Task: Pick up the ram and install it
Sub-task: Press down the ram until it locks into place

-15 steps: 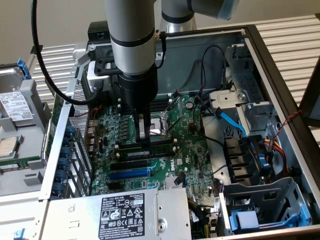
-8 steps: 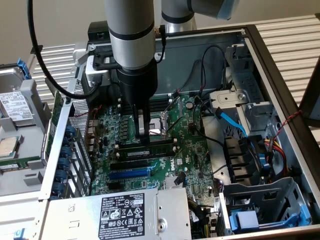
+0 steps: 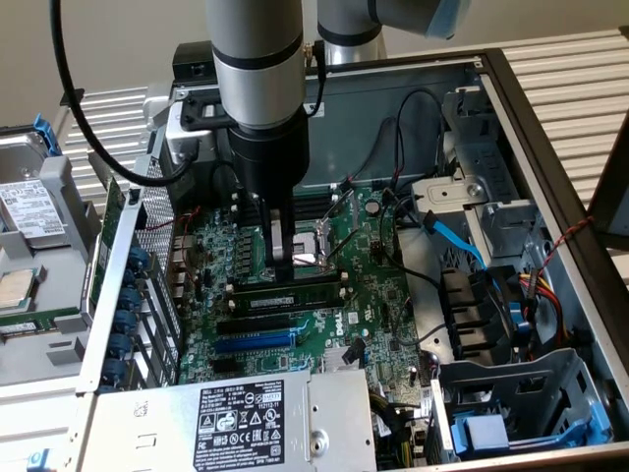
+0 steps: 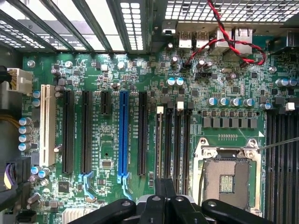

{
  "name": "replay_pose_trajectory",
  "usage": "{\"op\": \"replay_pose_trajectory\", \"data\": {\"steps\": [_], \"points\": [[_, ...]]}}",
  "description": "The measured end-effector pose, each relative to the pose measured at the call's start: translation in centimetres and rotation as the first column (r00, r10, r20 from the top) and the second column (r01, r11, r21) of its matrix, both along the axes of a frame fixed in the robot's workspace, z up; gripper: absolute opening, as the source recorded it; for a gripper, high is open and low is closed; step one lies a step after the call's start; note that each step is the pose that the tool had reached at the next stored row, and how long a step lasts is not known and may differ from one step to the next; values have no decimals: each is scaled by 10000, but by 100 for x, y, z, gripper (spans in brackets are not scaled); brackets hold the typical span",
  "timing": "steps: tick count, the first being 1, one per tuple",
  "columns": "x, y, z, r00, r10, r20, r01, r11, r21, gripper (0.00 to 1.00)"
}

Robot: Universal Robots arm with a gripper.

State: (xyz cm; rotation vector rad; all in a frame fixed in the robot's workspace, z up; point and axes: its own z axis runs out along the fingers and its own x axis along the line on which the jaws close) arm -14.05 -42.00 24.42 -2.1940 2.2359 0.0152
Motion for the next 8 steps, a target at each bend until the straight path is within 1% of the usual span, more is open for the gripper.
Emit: {"op": "replay_pose_trajectory", "data": {"steps": [5, 6, 8], "points": [[0, 0, 5, 10000, -5, -1, 5, 10000, -1, 11], [0, 0, 5, 10000, -61, -1, 61, 10000, -1, 11], [0, 0, 6, 9994, -348, -1, 348, 9994, 1, 11]]}}
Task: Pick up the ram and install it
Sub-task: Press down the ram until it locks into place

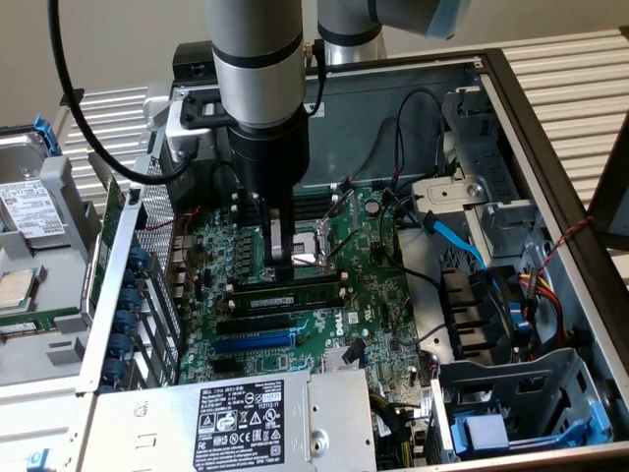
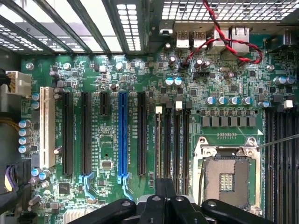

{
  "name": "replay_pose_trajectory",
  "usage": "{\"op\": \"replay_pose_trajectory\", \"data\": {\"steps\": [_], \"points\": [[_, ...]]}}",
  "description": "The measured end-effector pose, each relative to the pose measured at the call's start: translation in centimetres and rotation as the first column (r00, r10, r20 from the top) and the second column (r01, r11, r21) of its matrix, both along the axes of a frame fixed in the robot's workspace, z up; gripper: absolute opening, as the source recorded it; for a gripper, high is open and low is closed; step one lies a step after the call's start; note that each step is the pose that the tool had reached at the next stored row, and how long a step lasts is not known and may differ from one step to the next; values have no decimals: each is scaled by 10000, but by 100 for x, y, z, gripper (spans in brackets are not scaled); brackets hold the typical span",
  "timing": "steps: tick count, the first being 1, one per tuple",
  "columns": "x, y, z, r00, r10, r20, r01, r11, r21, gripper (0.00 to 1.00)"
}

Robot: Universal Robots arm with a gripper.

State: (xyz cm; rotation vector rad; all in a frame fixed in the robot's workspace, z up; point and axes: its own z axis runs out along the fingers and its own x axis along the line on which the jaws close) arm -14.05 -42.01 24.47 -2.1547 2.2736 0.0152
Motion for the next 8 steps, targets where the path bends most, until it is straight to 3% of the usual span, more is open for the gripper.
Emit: {"op": "replay_pose_trajectory", "data": {"steps": [4, 8], "points": [[0, 0, 0, 9984, -570, -1, 570, 9984, 11, 11], [0, 0, 0, 9931, -1175, 0, 1175, 9931, 11, 11]]}}
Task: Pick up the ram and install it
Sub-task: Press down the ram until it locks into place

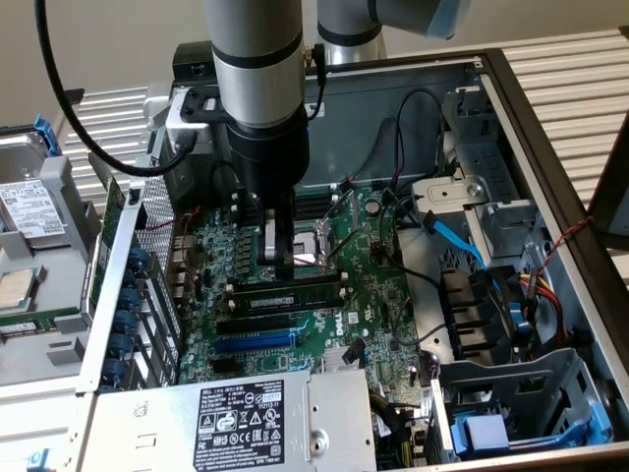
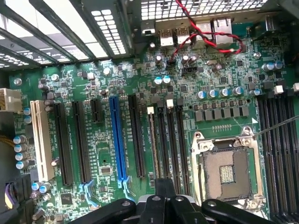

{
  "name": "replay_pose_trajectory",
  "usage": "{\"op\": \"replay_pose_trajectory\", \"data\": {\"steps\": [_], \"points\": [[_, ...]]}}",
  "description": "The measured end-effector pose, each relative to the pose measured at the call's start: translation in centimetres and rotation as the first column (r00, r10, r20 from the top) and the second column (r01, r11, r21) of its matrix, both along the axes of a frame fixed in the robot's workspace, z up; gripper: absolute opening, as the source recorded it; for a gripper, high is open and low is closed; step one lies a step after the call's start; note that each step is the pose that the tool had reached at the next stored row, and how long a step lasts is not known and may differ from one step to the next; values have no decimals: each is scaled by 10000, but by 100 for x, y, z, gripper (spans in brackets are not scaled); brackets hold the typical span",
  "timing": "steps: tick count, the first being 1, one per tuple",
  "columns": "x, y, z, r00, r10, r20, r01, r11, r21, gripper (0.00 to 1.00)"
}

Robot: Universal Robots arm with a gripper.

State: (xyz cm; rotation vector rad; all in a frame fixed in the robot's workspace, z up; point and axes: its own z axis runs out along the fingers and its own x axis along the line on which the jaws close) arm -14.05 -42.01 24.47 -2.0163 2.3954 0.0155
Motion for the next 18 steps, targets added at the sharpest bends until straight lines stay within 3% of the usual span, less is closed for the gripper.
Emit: {"op": "replay_pose_trajectory", "data": {"steps": [5, 9, 18], "points": [[0, 0, 0, 9973, -739, 1, 739, 9973, 1, 11], [0, 0, 0, 9912, -1326, 0, 1326, 9912, 0, 11], [0, 0, 0, 9668, -2557, -8, 2557, 9668, -1, 11]]}}
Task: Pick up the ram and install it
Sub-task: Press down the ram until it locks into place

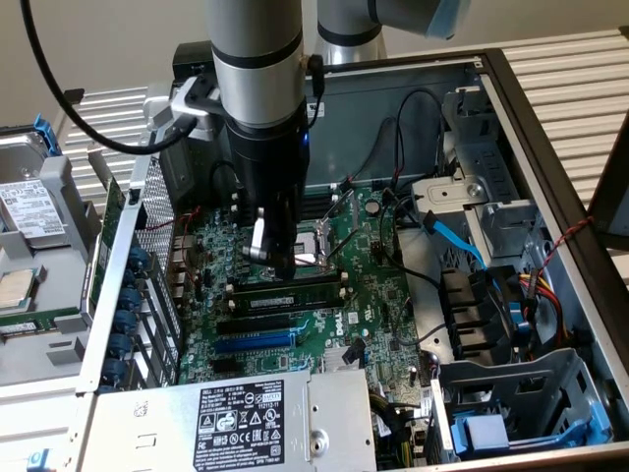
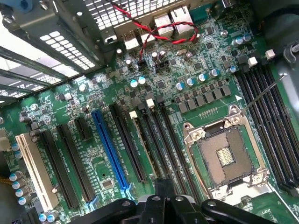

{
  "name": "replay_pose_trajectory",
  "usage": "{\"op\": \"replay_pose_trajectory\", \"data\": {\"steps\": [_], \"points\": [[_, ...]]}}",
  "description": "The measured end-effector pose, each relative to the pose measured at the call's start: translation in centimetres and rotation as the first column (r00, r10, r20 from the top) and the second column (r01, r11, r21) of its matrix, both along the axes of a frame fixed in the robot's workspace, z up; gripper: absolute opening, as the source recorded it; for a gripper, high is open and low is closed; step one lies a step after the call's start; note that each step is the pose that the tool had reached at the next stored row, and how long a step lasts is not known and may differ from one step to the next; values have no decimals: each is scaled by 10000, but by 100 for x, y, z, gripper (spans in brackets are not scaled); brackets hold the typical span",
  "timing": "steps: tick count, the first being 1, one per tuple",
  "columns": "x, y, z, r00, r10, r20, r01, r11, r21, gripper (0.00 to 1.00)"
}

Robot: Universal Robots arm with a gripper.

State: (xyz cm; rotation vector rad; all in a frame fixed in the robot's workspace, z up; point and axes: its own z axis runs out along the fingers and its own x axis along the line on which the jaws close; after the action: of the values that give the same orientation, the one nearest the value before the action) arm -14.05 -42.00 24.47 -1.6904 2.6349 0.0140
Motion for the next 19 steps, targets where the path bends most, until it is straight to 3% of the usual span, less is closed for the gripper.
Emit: {"op": "replay_pose_trajectory", "data": {"steps": [5, 10, 19], "points": [[0, 0, 0, 9978, -661, -9, 661, 9978, -1, 11], [0, 0, 0, 9915, -1300, -17, 1300, 9915, -1, 11], [0, 0, 0, 9695, -2451, -27, 2451, 9695, -3, 11]]}}
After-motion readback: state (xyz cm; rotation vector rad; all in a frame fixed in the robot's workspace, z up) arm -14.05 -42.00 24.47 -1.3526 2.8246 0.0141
